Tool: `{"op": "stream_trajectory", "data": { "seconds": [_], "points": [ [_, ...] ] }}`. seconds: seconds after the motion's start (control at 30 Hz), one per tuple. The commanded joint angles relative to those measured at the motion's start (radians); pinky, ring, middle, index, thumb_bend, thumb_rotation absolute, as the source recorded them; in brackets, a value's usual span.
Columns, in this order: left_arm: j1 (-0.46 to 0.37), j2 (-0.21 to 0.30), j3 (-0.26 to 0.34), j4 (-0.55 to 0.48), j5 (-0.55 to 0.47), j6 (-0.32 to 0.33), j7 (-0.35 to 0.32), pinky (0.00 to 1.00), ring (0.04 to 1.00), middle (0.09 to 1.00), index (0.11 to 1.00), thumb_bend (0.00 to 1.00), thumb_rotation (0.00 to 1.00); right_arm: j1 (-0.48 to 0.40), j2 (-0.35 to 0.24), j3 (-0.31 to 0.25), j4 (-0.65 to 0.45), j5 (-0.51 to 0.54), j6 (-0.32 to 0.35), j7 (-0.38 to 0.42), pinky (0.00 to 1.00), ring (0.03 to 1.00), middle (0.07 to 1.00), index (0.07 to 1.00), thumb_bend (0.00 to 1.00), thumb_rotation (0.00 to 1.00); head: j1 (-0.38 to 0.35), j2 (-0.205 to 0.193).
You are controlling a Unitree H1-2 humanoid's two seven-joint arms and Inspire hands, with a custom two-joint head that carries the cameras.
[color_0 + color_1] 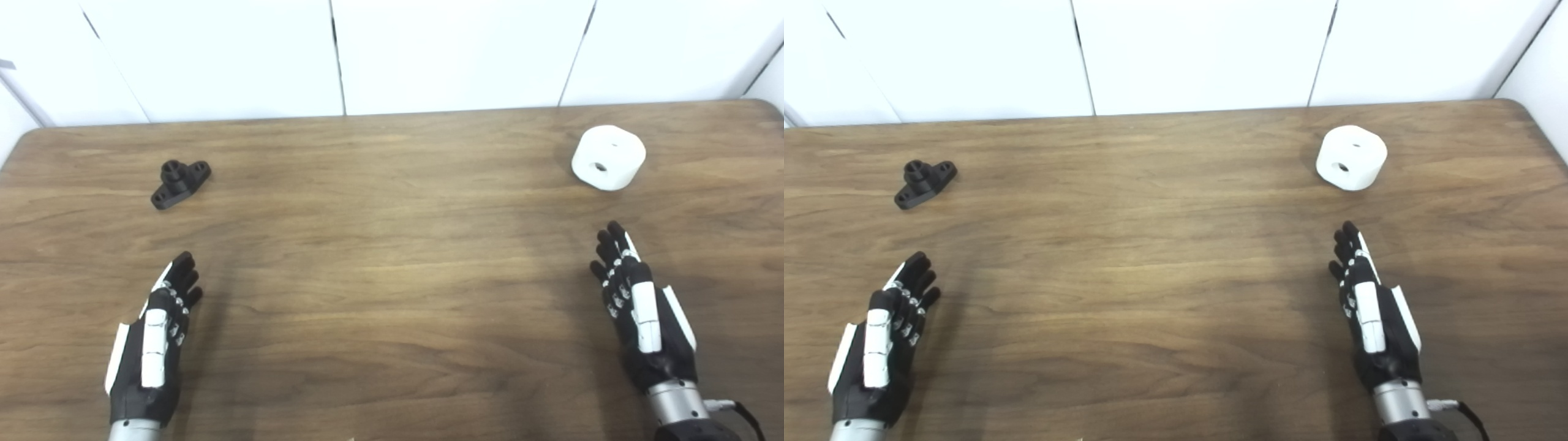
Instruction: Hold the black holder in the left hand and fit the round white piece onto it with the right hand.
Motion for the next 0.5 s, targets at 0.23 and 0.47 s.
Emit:
{"op": "stream_trajectory", "data": {
  "seconds": [0.23, 0.47],
  "points": [
    [-0.011, 0.004, 0.008, -0.020, -0.015, -0.034, 0.001, 0.96, 0.975, 0.966, 0.934, 0.64, 0.94, -0.010, 0.000, -0.002, -0.002, -0.002, -0.012, 0.008, 1.00, 1.000, 0.983, 0.995, 0.61, 1.00, -0.003, 0.000],
    [-0.011, 0.001, 0.009, -0.014, -0.008, -0.052, 0.002, 0.97, 0.974, 0.965, 0.936, 0.64, 0.94, -0.011, -0.002, -0.004, 0.000, -0.003, -0.008, 0.008, 1.00, 1.000, 0.985, 0.996, 0.61, 1.00, 0.000, -0.003]
  ]
}}
